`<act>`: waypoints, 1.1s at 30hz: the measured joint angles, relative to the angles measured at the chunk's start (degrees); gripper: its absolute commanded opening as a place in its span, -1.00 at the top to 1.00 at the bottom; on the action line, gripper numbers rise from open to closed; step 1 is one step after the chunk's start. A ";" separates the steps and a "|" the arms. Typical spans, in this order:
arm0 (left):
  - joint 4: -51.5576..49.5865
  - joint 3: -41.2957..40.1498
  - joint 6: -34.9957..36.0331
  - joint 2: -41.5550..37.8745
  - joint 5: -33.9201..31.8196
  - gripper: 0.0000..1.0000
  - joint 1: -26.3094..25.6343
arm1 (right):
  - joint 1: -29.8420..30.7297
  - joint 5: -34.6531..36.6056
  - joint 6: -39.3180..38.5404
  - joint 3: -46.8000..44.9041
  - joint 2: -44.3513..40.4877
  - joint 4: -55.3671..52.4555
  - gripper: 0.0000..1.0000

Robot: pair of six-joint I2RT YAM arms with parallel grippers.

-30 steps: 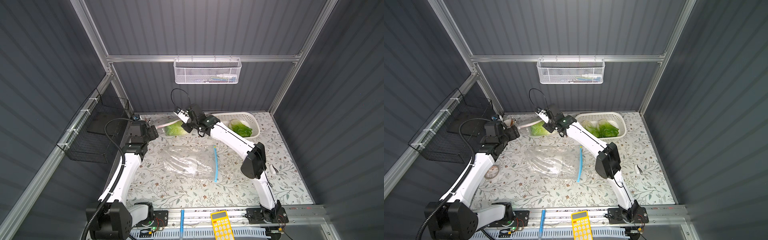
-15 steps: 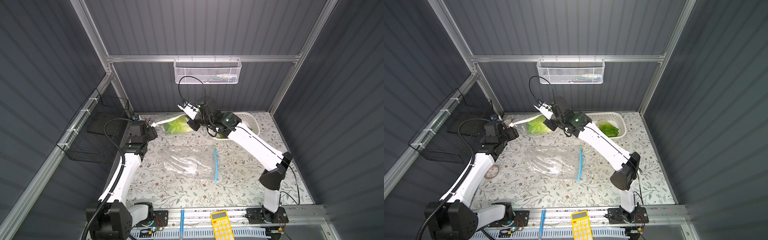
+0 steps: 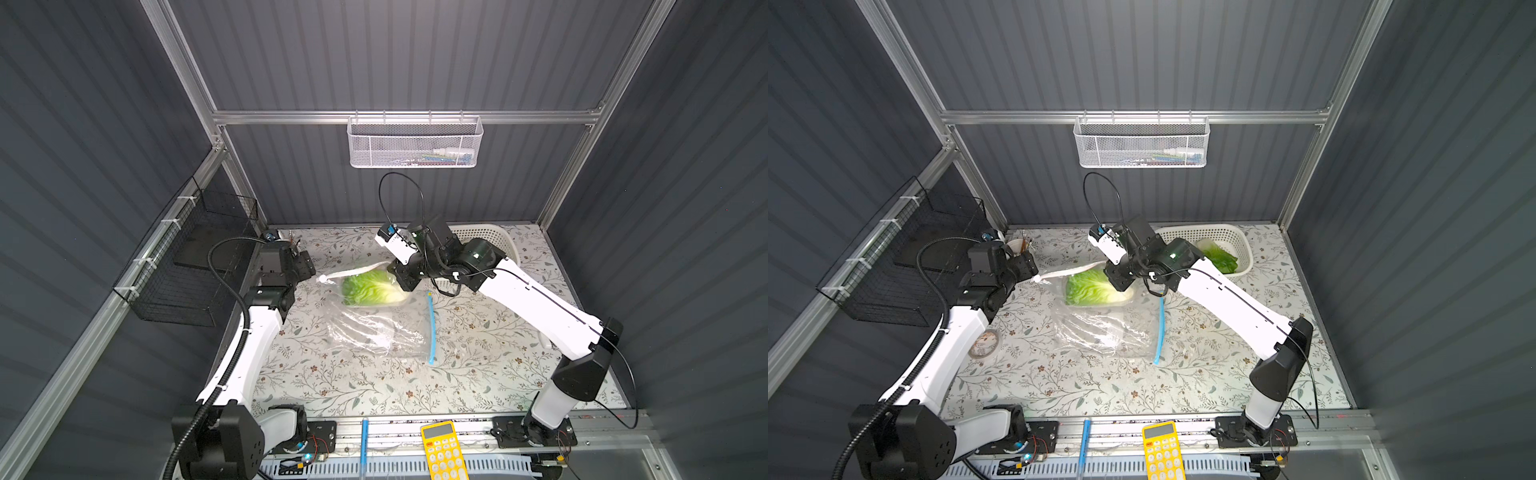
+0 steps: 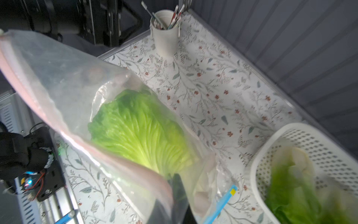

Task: Open the zip-top bag and take out the chinese cabbages
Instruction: Place the zipper food storage bag in the zipper food storage bag.

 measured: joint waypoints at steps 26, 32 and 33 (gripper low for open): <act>3.50 -1.11 12.79 -1.62 31.36 -0.61 0.00 | -8.13 -25.33 14.75 -20.83 2.69 7.56 1.00; 2.16 -1.09 17.90 -0.15 39.82 -0.54 0.00 | -9.75 -28.96 14.84 -21.59 4.90 8.31 1.00; 1.49 -1.05 18.88 0.17 40.54 -0.54 0.00 | -9.97 -29.40 14.82 -21.59 5.18 8.41 1.00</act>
